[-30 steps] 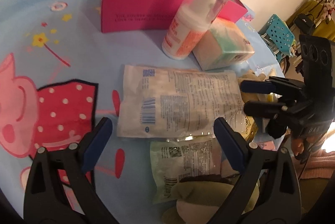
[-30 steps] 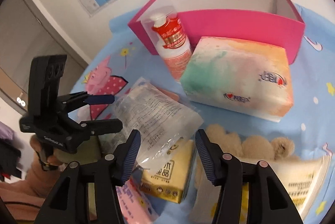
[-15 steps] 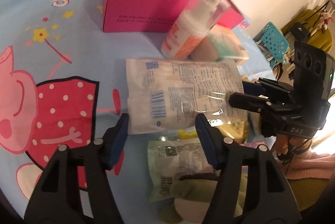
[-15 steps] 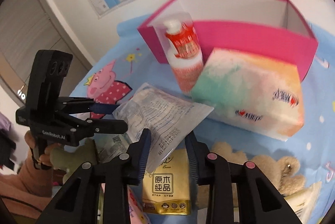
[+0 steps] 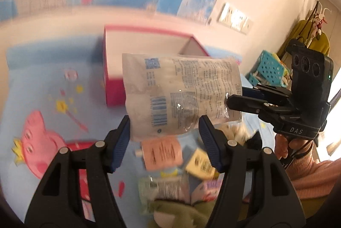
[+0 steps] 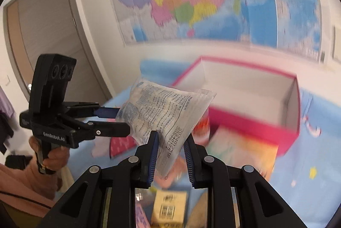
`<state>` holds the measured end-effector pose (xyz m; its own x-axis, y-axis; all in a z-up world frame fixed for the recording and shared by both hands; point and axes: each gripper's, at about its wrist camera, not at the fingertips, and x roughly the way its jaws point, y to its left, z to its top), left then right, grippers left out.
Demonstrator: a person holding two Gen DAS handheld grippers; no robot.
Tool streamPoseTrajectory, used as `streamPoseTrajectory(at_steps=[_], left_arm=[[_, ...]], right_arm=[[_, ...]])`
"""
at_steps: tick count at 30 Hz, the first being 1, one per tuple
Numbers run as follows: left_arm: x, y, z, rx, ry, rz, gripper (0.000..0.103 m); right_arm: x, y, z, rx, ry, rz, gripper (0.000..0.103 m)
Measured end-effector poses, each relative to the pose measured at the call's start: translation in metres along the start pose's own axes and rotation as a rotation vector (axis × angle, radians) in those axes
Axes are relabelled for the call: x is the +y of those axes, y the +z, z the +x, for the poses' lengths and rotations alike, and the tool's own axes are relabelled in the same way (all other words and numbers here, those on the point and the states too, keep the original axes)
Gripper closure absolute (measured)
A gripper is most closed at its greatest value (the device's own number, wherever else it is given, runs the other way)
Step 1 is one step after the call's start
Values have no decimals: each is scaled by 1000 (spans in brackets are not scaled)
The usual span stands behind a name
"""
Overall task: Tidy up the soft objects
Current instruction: 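Carry the bag into the pink box and open the right gripper, then move the right gripper to the white-and-yellow wet-wipes pack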
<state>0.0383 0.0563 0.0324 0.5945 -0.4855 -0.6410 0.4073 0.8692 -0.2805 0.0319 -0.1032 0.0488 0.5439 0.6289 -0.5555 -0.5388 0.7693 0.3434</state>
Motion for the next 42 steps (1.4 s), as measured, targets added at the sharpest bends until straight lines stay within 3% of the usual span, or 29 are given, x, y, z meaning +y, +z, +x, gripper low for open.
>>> streamPoseTrajectory(at_steps=[4,8,14,24,32,36,39,42], left_arm=[[-3,38,4,-32,26,23,37],[3,70,26,-10,59,7,37],[13,90,73,66,115,-17,37],[31,92,132,190,189,-61,37],[30,92,133,206,227,-77,37],[25,93,124,175,258,-70,37],[21,96,115,141,279,-70,37],[19,92,97,100,276,-67,37]], right_arm=[[-12,35,0,-58,8,-9,79],[-36,59,12,-70,23,21,79],[-78,73,48,-6,32,99,79],[-119,69,110,141,34,177,77],[-140,63,161,274,15,270,63],[-144,57,174,326,-2,309,54],[-141,56,170,321,-17,299,53],[-136,59,150,258,-40,281,53]])
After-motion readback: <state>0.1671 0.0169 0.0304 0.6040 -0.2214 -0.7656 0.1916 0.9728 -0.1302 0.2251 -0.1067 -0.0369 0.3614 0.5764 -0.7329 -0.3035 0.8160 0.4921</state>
